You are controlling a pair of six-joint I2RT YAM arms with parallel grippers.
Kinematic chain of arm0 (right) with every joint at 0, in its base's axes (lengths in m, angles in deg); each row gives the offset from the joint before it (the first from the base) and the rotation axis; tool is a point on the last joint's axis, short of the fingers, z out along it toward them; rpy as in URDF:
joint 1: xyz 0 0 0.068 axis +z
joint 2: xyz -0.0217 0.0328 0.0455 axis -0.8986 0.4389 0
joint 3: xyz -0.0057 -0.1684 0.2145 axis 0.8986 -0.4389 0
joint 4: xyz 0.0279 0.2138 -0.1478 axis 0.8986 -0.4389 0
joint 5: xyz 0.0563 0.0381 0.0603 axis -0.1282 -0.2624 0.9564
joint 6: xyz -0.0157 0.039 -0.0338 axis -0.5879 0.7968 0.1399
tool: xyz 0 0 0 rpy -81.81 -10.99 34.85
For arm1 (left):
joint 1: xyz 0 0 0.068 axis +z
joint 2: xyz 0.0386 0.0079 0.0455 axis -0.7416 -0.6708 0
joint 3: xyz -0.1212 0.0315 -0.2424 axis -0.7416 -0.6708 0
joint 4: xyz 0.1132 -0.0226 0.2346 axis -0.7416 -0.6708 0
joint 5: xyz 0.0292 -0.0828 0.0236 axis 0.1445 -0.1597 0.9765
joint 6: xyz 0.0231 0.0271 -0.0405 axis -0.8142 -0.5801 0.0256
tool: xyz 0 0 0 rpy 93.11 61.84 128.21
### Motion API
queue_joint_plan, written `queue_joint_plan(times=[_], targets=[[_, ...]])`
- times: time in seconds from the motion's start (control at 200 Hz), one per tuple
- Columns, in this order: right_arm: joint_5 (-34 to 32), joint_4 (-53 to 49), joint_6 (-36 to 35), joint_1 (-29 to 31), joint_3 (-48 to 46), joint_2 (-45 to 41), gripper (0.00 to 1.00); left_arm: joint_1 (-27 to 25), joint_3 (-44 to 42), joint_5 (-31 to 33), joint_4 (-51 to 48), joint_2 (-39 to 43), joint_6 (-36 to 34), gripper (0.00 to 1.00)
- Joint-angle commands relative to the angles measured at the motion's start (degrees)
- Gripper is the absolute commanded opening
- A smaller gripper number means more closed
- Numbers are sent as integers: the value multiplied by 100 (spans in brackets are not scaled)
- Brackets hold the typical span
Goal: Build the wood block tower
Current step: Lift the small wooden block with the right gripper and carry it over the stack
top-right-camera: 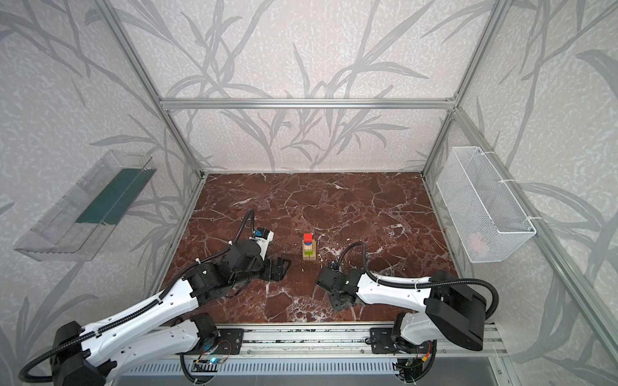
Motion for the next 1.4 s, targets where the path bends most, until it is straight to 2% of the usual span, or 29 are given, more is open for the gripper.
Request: queue_joint_plan(times=[0.0, 0.48, 0.68, 0.745, 0.895, 1.01, 1.15, 1.395], targets=[[10, 22, 42, -17, -65, 91, 40, 18, 17, 4, -50, -7, 41, 100], [-90, -148, -65, -69, -52, -296, 30, 18, 19, -11, -45, 1, 51, 100], [106, -208, -273, -297, -94, -1007, 28, 20, 23, 4, -67, 36, 90, 100], [102, -239, -347, -573, -82, -1315, 28, 26, 52, 54, -141, 44, 95, 100], [485, -336, -1148, -1104, 148, -1869, 28, 48, 85, 200, -345, 115, 134, 100], [915, -398, -1814, -1573, 538, -1930, 28, 87, 96, 304, -500, 190, 236, 100], [1180, -549, -2541, -1867, 1274, -1468, 27, 147, 92, 452, -745, 310, 343, 100], [1544, -652, -3679, -1888, 2601, -279, 25, 244, -74, 593, -1038, 659, 446, 100]])
